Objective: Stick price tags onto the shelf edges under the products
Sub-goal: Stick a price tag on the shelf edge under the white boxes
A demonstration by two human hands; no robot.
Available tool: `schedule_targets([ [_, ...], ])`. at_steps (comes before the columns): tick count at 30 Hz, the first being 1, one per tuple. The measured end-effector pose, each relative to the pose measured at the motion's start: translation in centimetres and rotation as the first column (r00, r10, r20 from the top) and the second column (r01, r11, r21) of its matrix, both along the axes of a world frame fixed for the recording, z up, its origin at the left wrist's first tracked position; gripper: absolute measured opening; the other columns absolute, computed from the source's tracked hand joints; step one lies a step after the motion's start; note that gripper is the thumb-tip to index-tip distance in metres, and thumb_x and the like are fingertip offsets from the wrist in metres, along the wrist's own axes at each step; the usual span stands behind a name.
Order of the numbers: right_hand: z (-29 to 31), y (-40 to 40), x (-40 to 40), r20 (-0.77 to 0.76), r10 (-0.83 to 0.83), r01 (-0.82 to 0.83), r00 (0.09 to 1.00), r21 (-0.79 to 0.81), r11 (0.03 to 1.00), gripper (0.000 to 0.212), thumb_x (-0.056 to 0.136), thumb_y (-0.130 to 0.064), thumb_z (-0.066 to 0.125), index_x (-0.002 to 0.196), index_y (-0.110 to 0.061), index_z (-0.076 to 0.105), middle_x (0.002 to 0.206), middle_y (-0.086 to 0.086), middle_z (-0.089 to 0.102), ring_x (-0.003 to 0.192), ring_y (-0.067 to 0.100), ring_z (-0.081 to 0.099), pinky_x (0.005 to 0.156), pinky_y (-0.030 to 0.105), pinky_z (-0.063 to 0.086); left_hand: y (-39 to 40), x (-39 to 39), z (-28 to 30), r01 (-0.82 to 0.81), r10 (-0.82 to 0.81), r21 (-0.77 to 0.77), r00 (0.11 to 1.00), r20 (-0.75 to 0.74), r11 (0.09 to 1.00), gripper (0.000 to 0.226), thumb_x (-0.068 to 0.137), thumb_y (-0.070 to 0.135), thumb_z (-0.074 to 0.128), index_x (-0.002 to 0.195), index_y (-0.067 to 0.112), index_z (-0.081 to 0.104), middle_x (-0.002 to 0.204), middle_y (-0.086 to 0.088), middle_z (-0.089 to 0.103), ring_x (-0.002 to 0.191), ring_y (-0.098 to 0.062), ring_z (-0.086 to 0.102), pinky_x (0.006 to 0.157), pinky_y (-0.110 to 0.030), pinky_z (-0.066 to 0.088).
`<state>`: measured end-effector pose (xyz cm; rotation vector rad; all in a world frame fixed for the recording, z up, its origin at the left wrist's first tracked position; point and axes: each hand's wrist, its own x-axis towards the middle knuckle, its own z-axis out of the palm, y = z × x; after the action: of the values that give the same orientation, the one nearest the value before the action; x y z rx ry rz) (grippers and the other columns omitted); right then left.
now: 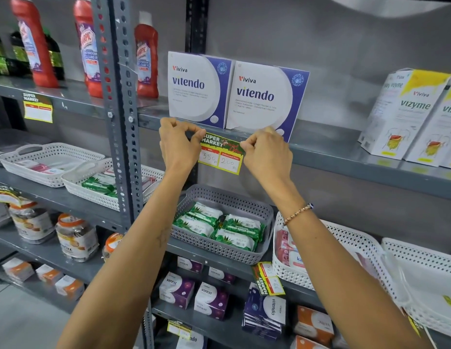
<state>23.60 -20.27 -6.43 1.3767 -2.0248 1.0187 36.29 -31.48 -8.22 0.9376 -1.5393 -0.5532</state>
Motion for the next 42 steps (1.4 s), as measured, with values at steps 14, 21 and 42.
schedule_targets([
  [14,-0.4,-0.1,0.0,0.022,0.071,-0.07,0.997,-0.048,0.996,0.016,0.088,-0.019,0.06,0.074,-0.011,0.059,0.098,0.009,0.058,0.079,0.025,0.057,0.062,0.029,0.036,0.6,-0.7,-0.8,-0.138,0.147,-0.107,0.986,0.074,0.985,0.007,0.085,0.027,0.065,0.087,0.02,0.066,0.116,-0.005,0.044,0.109,-0.02,0.048,0.089,-0.033,0.03],
  [21,-0.3,-0.1,0.0,0.065,0.081,-0.074,0.995,-0.095,0.993,0.019,0.089,-0.022,0.06,0.074,-0.012,0.063,0.097,0.007,0.061,0.078,0.024,0.06,0.062,0.03,0.042,0.5,-0.6,-0.3,-0.143,0.151,-0.114,0.986,0.069,0.983,0.009,0.084,0.028,0.066,0.086,0.019,0.066,0.117,-0.005,0.044,0.109,-0.021,0.047,0.088,-0.033,0.03],
  [42,-0.7,-0.3,-0.2,0.083,0.07,-0.053,0.994,-0.19,0.98,0.014,0.086,-0.026,0.063,0.087,-0.014,0.056,0.091,0.001,0.06,0.073,0.017,0.057,0.057,0.031,0.046,0.0,-1.2,-0.7,-0.163,0.164,-0.154,0.986,-0.012,0.974,0.022,0.081,0.026,0.07,0.095,0.016,0.056,0.116,-0.007,0.045,0.11,-0.022,0.046,0.083,-0.034,0.031],
])
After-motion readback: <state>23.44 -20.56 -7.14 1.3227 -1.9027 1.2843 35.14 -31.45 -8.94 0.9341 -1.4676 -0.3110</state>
